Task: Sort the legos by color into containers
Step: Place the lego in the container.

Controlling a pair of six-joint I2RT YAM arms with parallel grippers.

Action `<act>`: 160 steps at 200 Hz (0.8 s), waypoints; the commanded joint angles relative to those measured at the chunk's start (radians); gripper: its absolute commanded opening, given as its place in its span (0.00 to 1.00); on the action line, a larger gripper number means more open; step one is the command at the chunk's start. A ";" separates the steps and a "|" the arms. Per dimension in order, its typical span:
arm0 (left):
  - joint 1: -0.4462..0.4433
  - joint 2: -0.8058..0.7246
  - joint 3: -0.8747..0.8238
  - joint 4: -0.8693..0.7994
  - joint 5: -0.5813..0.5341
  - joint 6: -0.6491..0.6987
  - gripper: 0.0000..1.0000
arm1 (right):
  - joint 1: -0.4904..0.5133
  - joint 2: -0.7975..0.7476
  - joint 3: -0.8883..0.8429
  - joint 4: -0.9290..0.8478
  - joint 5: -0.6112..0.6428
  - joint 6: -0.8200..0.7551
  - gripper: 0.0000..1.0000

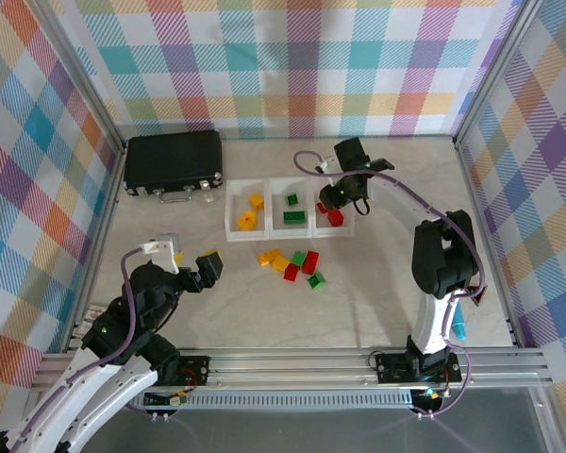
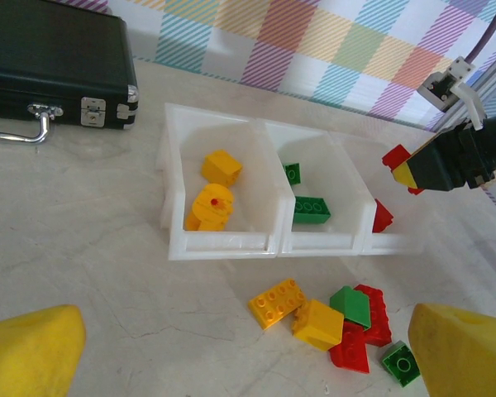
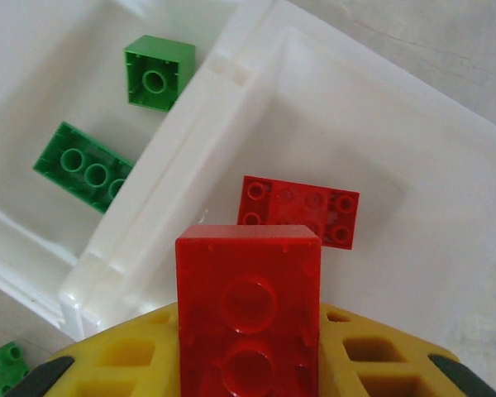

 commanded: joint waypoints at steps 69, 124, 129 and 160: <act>0.001 -0.012 0.024 0.008 0.045 0.014 1.00 | -0.006 0.018 0.051 -0.070 0.039 0.152 0.46; 0.001 -0.012 0.025 0.006 0.053 0.011 1.00 | -0.006 -0.061 0.065 -0.160 0.087 0.248 0.70; 0.001 -0.010 0.027 0.004 0.054 0.012 1.00 | -0.006 -0.068 0.073 -0.176 0.087 0.261 0.70; 0.001 -0.012 0.029 -0.009 0.052 0.008 1.00 | -0.005 -0.147 0.066 -0.242 0.079 0.424 0.69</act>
